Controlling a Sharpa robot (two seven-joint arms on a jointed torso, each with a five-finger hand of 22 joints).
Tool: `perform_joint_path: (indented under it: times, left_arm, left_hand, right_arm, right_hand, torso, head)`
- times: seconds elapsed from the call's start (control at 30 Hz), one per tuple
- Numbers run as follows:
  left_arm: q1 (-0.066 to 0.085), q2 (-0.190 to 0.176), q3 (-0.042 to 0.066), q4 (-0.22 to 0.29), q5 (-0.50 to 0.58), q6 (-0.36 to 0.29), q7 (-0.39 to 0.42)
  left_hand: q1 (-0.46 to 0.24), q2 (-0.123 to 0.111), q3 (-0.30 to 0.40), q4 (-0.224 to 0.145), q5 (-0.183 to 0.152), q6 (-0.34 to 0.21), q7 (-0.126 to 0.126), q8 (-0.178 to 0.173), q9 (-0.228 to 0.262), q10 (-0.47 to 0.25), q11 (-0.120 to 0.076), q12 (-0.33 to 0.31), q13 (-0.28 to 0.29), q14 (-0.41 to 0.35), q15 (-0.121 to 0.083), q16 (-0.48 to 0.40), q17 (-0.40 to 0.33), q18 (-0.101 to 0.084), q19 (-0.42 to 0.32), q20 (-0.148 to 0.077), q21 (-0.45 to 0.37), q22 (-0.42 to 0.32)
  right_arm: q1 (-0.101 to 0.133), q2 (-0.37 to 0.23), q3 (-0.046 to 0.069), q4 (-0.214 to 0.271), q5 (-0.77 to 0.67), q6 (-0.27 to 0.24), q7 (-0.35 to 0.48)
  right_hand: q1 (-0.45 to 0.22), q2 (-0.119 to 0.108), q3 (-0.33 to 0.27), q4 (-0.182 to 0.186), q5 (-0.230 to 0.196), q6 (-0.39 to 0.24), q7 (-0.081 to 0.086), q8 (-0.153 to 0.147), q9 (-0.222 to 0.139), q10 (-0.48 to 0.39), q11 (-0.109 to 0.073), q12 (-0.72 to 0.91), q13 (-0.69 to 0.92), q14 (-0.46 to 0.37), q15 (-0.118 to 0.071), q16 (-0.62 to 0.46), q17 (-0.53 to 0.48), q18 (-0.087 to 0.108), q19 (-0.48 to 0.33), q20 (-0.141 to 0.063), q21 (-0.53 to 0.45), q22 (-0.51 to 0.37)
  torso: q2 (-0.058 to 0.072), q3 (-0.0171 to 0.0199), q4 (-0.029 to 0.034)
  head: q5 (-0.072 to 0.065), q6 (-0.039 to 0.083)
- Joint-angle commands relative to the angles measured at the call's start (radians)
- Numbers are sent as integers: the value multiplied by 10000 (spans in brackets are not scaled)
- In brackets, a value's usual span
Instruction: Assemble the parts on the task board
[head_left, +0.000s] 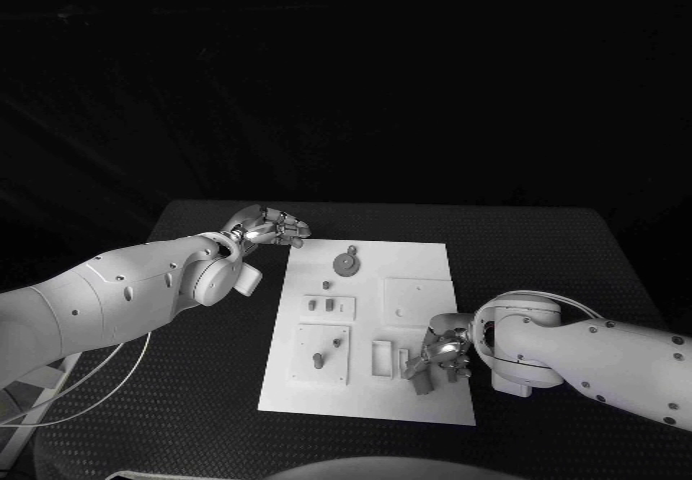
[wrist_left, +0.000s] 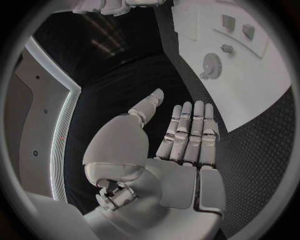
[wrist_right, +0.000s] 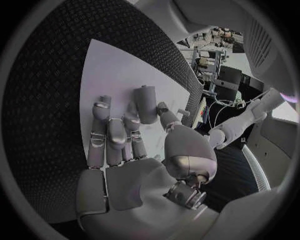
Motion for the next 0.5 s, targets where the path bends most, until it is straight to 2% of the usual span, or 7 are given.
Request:
perform_joint_path:
  times: [0.03, 0.07, 0.13, 0.3, 0.37, 0.5]
  left_arm:
    - [6, -1, 6, 27, 57, 146, 71]
    - [6, -1, 6, 28, 57, 147, 69]
    - [6, -1, 6, 28, 57, 154, 68]
    - [6, -4, 5, 28, 57, 162, 60]
    - [6, -8, 5, 23, 57, 164, 54]
    - [6, -8, 5, 22, 57, 199, 34]
  left_hand:
    - [-74, 10, -42, 2, -10, -52, -14, 64, -12, -43, 2, -3, -13, -10, 49, -46, 12, 105, -7, 45, 59, -17]
    - [-75, 10, -42, 2, -10, -52, -14, 64, -12, -43, 2, -3, -14, -11, 49, -46, 12, 105, -7, 45, 59, -17]
    - [-77, 11, -43, 2, -10, -51, -14, 64, -13, -43, 2, -2, -14, -11, 49, -47, 14, 105, -7, 45, 59, -18]
    - [-83, 13, -43, 4, -10, -50, -14, 65, -13, -42, 2, -2, -14, -10, 50, -49, 16, 105, -7, 45, 60, -19]
    - [-84, 14, -43, 4, -10, -50, -14, 65, -13, -42, 2, -2, -14, -10, 50, -50, 17, 105, -7, 45, 60, -19]
    - [-86, 15, -42, 3, -10, -49, -14, 66, -13, -42, 1, -1, -15, -10, 50, -51, 20, 105, -8, 45, 60, -19]
  right_arm:
    - [-78, -10, -76, -45, -358, -15, -78]
    - [-78, -15, -76, -46, -333, -60, -65]
    - [-78, -34, -76, -31, -178, -198, -58]
    - [-75, -162, -72, 122, 492, -482, 31]
    - [-60, -236, -68, 225, 732, -653, 53]
    - [180, -306, -32, 345, 1267, -857, 103]
  right_hand:
    - [1082, 173, 1037, 103, -5, 209, 65, -121, -36, 24, 37, 45, -55, 66, -2, 6, -31, 370, 23, 56, 10, 164]
    - [959, 52, 1519, 165, 7, 254, 99, -160, -43, 57, 67, 59, -91, 93, 19, 6, -48, 370, 70, 166, 16, 165]
    - [785, 100, 1847, 103, 1, 312, 105, -180, -31, 84, 61, 89, -119, 126, 23, 16, -40, 375, 104, 206, 43, 184]
    - [190, 211, 2151, 245, -7, 423, 81, -207, 3, 153, 48, 125, -185, 202, 9, 40, 0, 375, 156, 228, 80, 191]
    - [-117, 135, 2177, 391, -9, 440, 73, -236, -8, 162, 46, 108, -221, 183, 4, 26, -56, 375, 153, 230, 74, 185]
    - [-287, 153, 2360, 403, -5, 525, 50, -252, -19, 219, 16, 109, -271, 220, -19, 30, -48, 375, 178, 193, 92, 189]
  torso:
    - [4, 3, -2]
    - [4, 3, -2]
    - [4, 3, -2]
    - [3, 0, -1]
    - [3, 0, -1]
    - [2, 3, -3]
  head:
    - [3, -8]
    - [3, -8]
    - [3, -8]
    - [10, -17]
    - [10, -17]
    - [17, -11]
